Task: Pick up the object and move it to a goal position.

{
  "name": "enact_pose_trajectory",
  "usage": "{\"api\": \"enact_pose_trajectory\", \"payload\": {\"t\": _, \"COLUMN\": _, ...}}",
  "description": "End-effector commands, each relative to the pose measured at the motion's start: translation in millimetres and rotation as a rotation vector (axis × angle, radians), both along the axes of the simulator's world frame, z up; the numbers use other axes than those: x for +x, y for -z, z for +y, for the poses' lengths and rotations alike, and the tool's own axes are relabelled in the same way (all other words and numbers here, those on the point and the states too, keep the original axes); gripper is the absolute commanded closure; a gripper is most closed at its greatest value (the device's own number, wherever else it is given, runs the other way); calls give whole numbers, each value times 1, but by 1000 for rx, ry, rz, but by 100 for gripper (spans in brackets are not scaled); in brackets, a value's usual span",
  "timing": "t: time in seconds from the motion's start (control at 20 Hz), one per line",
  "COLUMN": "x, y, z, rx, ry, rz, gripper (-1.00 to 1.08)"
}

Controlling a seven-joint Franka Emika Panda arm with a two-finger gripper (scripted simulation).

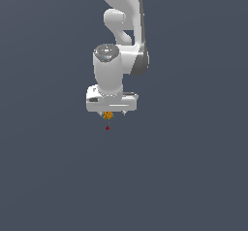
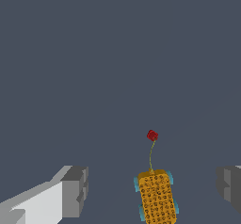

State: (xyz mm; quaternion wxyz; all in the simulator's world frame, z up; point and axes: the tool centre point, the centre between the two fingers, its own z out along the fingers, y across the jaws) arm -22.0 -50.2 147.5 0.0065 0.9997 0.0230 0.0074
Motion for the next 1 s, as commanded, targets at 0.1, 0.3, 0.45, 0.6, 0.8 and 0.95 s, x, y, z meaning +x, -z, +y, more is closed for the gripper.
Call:
{"api": "enact_pose_trajectory", "payload": {"t": 0.1, "x": -20, "y": 28, "z": -13, "rx": 3, "ry": -57, "rz": 6, "gripper": -92}}
{"api": "enact_pose_trajectory", "payload": {"t": 0.3, "x": -41, "y": 51, "z": -25, "rx": 7, "ry": -110, "rz": 10, "gripper": -92}}
{"api": "enact_pose_trajectory", "payload": {"t": 0.45, "x": -54, "y": 64, "z": -30, "rx": 8, "ry": -140, "rz": 13, "gripper": -92}}
{"api": "enact_pose_trajectory", "payload": {"t": 0.6, "x": -64, "y": 74, "z": -34, "rx": 10, "ry": -162, "rz": 15, "gripper": -92}}
{"api": "enact_pose_trajectory", "payload": {"t": 0.8, "x": -72, "y": 81, "z": -38, "rx": 11, "ry": -180, "rz": 16, "gripper": -92}}
{"api": "enact_pose_trajectory", "payload": {"t": 0.95, "x": -74, "y": 82, "z": -38, "rx": 11, "ry": -183, "rz": 16, "gripper": -92}}
